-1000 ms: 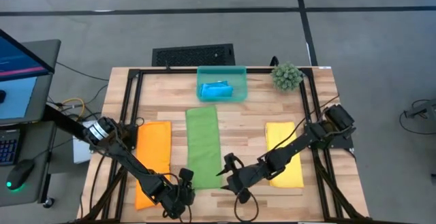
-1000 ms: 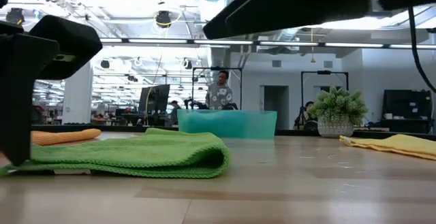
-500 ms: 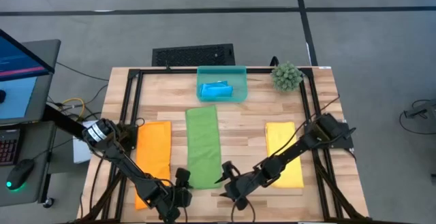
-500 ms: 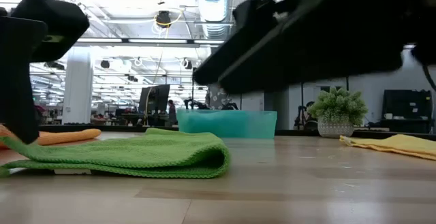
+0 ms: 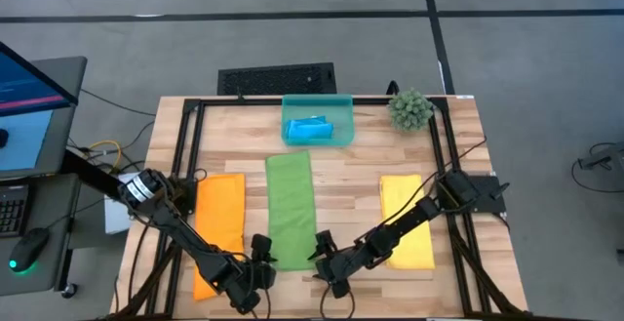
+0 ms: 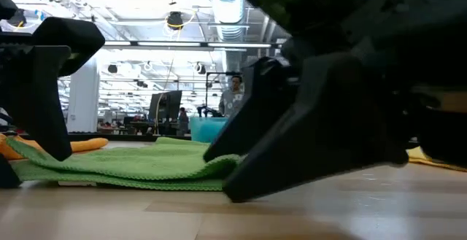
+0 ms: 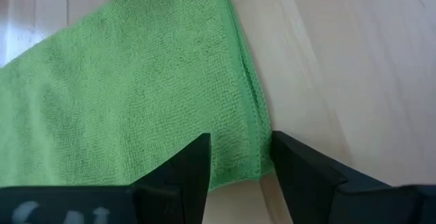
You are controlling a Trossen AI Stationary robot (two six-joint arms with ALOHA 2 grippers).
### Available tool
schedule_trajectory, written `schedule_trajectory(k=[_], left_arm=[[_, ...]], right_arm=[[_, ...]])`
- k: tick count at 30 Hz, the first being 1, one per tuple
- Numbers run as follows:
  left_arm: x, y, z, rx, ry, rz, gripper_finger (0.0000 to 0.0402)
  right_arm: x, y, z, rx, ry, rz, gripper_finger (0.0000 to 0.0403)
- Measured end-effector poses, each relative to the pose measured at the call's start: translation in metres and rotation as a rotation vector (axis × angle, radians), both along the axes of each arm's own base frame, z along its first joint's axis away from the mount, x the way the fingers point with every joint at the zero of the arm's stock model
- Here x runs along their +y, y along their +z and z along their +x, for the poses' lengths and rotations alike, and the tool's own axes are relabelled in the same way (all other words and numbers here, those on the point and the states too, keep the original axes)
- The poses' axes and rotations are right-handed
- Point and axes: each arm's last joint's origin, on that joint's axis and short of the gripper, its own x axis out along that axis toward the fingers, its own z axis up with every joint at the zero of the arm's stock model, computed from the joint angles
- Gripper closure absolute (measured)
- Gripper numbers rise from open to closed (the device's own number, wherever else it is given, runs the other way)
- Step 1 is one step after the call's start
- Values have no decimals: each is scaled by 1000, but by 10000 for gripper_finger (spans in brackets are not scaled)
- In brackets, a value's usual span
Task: Roll microfiber towels into tight, uniform cylinder then place into a basket
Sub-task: Roll the green towel
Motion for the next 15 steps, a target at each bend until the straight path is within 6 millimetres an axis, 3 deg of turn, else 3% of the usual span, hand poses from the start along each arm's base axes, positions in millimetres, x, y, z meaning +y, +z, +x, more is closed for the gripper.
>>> schedule_trajectory(k=[10, 15], left_arm=[[1, -1, 0, -1, 24, -20, 251], [1, -1, 0, -4, 58, -46, 261]], right_arm=[[-1, -4, 1, 5, -37, 26, 142], [-3, -4, 3, 17, -57, 47, 182]])
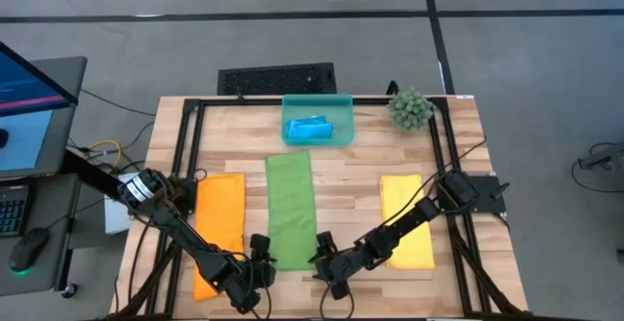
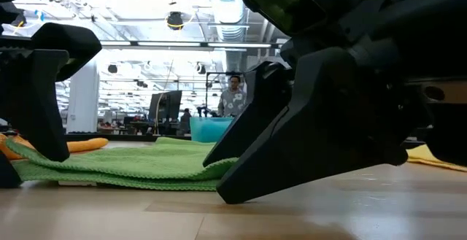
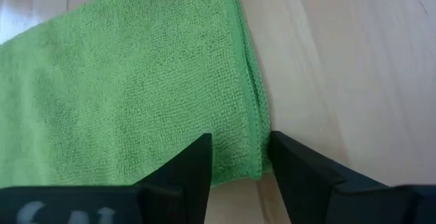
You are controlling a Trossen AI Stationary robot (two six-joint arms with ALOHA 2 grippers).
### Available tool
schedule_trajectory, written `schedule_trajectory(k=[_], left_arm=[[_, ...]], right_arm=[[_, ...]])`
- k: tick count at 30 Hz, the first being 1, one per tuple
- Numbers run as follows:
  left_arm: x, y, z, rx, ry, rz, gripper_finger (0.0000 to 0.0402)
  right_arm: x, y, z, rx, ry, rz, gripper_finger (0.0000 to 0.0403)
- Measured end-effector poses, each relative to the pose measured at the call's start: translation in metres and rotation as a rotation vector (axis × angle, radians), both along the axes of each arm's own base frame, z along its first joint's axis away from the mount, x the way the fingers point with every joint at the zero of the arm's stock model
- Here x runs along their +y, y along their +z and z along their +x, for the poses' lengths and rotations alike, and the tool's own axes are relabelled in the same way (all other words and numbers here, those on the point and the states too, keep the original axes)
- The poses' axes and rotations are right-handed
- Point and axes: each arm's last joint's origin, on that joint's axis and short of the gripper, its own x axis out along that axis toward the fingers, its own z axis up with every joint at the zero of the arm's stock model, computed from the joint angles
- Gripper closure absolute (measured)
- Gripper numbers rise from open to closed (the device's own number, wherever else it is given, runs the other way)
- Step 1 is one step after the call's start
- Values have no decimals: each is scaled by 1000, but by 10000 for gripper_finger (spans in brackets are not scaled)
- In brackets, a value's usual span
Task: Roll microfiber towels into tight, uniform cylinder then place into a basket
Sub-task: Roll the green towel
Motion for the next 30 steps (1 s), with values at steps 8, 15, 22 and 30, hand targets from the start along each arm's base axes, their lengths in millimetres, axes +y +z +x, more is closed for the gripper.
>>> schedule_trajectory(k=[8, 15, 22, 30], left_arm=[[-1, 0, 1, -11, 9, -24, 307], [-2, -1, 1, -19, 63, -72, 345], [-14, 8, 3, -4, 64, -151, 376], [-17, 11, 2, 61, 89, -234, 392]], right_arm=[[-1, 0, 0, 10, 0, 7, 293], [-1, 0, 0, 10, -35, 37, 378], [0, 5, 2, 22, -72, 119, 376], [4, 20, 13, 44, 4, 265, 393]])
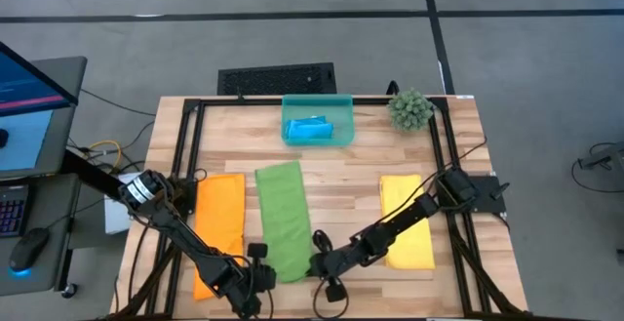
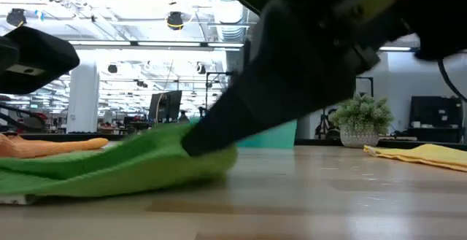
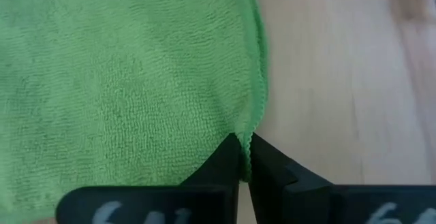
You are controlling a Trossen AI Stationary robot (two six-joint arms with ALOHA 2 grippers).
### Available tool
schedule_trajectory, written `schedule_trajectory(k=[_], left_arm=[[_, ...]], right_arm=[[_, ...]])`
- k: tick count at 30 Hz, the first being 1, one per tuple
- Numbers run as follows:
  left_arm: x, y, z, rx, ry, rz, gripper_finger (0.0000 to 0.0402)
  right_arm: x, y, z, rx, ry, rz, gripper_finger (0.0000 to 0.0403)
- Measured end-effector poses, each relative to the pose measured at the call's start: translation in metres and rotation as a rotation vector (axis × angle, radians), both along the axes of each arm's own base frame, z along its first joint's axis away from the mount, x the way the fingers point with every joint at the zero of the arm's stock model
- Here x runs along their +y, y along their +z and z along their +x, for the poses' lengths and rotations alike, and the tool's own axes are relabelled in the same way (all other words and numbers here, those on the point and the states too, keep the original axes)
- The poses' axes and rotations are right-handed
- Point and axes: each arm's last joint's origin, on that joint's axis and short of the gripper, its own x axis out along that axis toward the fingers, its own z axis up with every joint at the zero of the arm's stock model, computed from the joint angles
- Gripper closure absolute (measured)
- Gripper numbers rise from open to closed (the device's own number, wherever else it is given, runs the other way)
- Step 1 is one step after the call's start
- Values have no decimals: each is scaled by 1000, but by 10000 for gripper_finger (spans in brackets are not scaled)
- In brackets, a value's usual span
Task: Roll microfiber towels into tight, uniform cylinder then place into a basket
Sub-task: Roll the green towel
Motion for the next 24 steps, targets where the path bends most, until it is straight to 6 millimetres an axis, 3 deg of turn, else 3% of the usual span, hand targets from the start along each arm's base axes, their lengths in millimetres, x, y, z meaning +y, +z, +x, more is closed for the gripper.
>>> schedule_trajectory(k=[9, 15, 24], left_arm=[[2, 1, -2, 16, 15, 4, 390], [0, 12, -5, 1, 11, -34, 390], [-1, 14, -6, 25, 121, -137, 390]], right_arm=[[-5, 6, 8, 48, -45, 60, 376], [-8, 4, 8, 89, -54, 64, 395], [-12, 6, 10, 100, -94, 99, 382]])
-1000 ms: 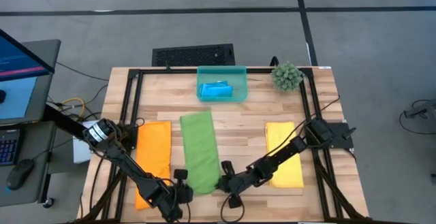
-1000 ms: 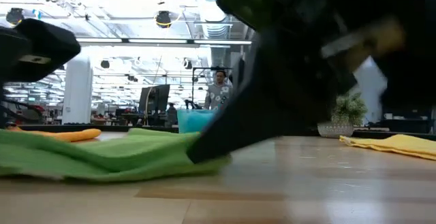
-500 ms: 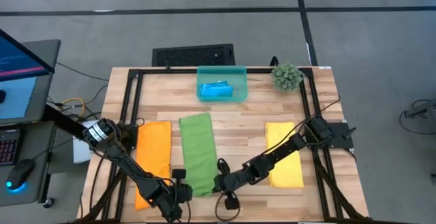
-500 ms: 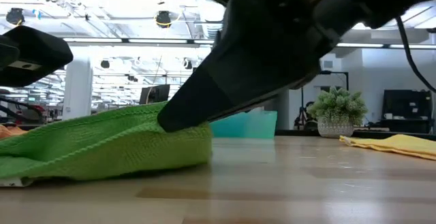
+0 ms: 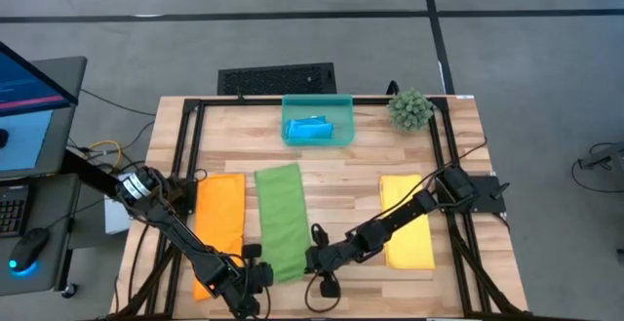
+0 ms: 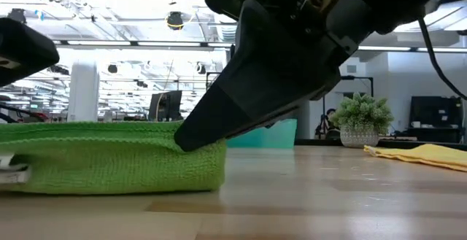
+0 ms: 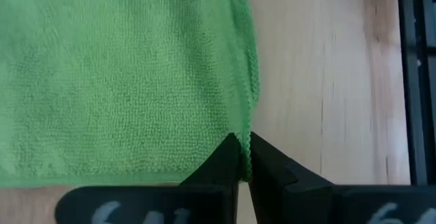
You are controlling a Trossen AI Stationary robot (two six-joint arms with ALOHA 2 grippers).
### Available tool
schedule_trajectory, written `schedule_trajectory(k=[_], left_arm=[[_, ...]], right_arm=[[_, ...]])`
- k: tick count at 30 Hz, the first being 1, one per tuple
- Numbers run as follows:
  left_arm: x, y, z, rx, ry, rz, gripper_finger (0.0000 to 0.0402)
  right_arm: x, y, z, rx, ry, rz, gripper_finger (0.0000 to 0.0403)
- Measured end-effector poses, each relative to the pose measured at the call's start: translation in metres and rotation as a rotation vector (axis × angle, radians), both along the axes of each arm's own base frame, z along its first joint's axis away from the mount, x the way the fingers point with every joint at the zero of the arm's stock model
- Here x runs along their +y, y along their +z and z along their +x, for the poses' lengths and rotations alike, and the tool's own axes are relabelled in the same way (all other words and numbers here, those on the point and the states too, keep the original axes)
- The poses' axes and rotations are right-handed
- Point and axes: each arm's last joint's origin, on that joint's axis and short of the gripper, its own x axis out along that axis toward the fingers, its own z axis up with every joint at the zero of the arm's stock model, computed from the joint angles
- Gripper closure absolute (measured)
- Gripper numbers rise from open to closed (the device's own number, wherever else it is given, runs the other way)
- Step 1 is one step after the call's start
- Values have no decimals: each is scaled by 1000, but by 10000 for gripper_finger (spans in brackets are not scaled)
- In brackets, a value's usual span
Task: Roll microfiber towels into tight, uniform cylinder then place into a basket
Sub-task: Roll the green towel
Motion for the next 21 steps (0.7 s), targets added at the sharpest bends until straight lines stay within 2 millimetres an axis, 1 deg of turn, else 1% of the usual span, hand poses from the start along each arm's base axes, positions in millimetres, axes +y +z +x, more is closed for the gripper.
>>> schedule_trajectory(k=[3, 5, 9, 12, 18, 21], left_arm=[[1, 4, -1, -1, 12, -17, 390], [1, 8, -1, -13, 28, -29, 390], [5, 14, -3, -19, 62, -21, 390], [7, 14, -5, -16, 95, -1, 390], [11, 13, -7, 11, 127, 17, 390], [12, 13, -7, 17, 132, 27, 390]], right_arm=[[-2, 4, 1, -8, -6, 5, 392], [-3, 4, 1, 0, -8, -1, 397], [-3, 7, 0, 2, -37, -3, 389], [-6, 5, 0, 22, -69, -5, 383], [-12, 6, 3, 22, -107, 10, 397], [-13, 6, 4, 19, -141, 14, 391]])
